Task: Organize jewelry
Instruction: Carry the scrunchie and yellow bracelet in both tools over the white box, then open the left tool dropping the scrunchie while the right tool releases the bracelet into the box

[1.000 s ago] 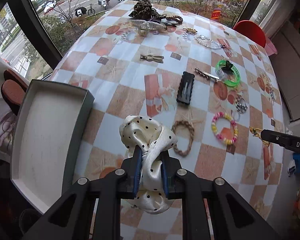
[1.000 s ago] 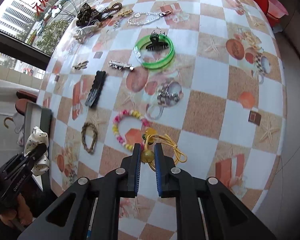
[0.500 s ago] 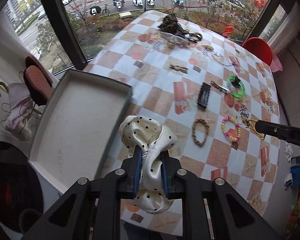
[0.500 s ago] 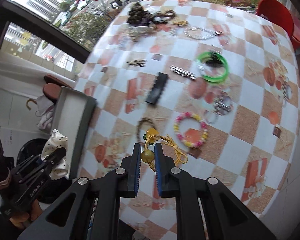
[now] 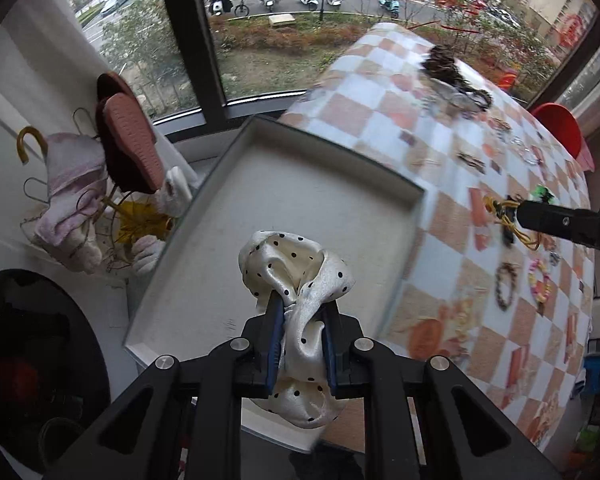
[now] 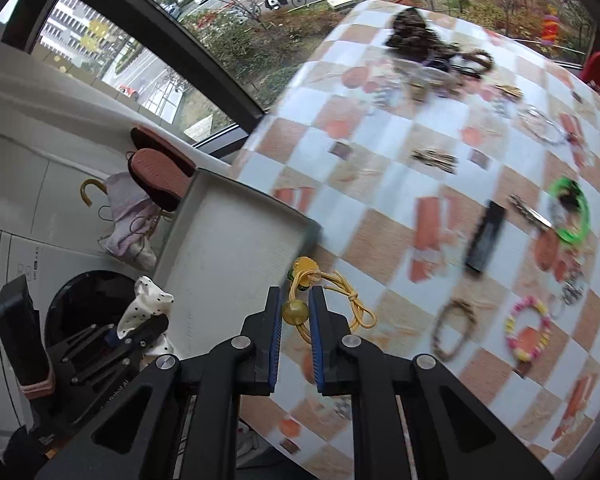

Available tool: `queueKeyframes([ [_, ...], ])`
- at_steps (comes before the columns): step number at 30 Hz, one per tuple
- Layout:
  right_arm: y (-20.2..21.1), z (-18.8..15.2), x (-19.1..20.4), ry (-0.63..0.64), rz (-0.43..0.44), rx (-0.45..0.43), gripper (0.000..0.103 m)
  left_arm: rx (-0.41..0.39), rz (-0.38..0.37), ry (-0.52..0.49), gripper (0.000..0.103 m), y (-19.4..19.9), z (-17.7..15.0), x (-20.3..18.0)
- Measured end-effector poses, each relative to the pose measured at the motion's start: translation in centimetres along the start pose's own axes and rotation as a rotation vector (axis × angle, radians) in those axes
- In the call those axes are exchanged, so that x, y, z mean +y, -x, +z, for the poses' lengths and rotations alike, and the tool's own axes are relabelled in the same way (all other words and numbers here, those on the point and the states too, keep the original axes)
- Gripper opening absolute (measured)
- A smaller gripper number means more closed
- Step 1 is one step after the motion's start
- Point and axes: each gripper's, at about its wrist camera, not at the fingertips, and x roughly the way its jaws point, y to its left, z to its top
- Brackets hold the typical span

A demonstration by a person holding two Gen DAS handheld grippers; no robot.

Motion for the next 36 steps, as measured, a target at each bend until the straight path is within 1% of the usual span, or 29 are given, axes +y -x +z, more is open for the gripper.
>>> queueKeyframes([
  [5, -4.7, 2.4, 4.4, 0.039, 0.011, 0.038, 0.014, 0.031, 0.024, 0.044, 0.022, -2.8, 0.8, 4.4],
  [9, -8.4, 3.8, 6.6, 0.047, 0.011, 0.071, 0.014, 0.042, 0.041, 0.047, 0.022, -4.9, 1.3, 5.9],
  [15, -13.4, 4.9, 7.8, 0.059, -0.031, 0.126, 0.014, 0.077, 0.064, 0.023, 0.022, -7.8, 1.4, 6.0],
  [21, -16.7, 3.8, 7.4, 0.062, -0.071, 0.200, 0.014, 0.126, 0.082, 0.039, 0.023, -9.7, 0.4, 6.4],
  [22, -17.0, 3.6, 7.2, 0.058, -0.073, 0.211, 0.014, 0.128, 0.086, 0.037, 0.033, -9.8, 0.3, 6.4],
  [23, -17.3, 3.4, 7.1, 0.055, -0.075, 0.221, 0.015, 0.127, 0.090, 0.035, 0.048, -9.8, 0.3, 6.4],
  [24, -17.5, 3.2, 7.0, 0.051, -0.079, 0.231, 0.015, 0.118, 0.103, 0.033, 0.053, -9.7, 0.2, 6.4],
  [26, -17.8, 2.9, 6.9, 0.047, -0.084, 0.248, 0.015, 0.105, 0.116, 0.023, 0.054, -9.6, 0.1, 6.4],
  [28, -18.0, 2.7, 6.7, 0.041, -0.079, 0.265, 0.016, 0.112, 0.118, 0.016, 0.054, -9.6, 0.1, 6.3],
  [29, -17.9, 2.7, 6.7, 0.039, -0.074, 0.266, 0.022, 0.117, 0.118, 0.014, 0.054, -9.7, 0.1, 6.3],
  [30, -17.7, 2.7, 6.8, 0.039, -0.072, 0.264, 0.033, 0.119, 0.120, 0.012, 0.054, -9.7, 0.1, 6.3],
  [31, -17.5, 2.8, 6.8, 0.040, -0.074, 0.260, 0.040, 0.119, 0.122, 0.012, 0.054, -9.7, 0.1, 6.3],
  [32, -17.1, 2.8, 6.9, 0.043, -0.079, 0.253, 0.051, 0.120, 0.123, 0.013, 0.054, -9.6, 0.2, 6.3],
  [33, -17.1, 2.9, 7.0, 0.044, -0.078, 0.247, 0.053, 0.121, 0.122, 0.015, 0.054, -9.6, 0.2, 6.3],
  [34, -16.9, 2.9, 7.0, 0.043, -0.075, 0.244, 0.053, 0.123, 0.122, 0.017, 0.057, -9.6, 0.2, 6.3],
  [35, -16.6, 2.9, 6.9, 0.039, -0.072, 0.241, 0.054, 0.125, 0.124, 0.017, 0.078, -9.5, 0.2, 6.3],
  [36, -16.2, 3.0, 6.7, 0.033, -0.068, 0.233, 0.055, 0.123, 0.131, 0.018, 0.089, -9.4, 0.2, 6.3],
])
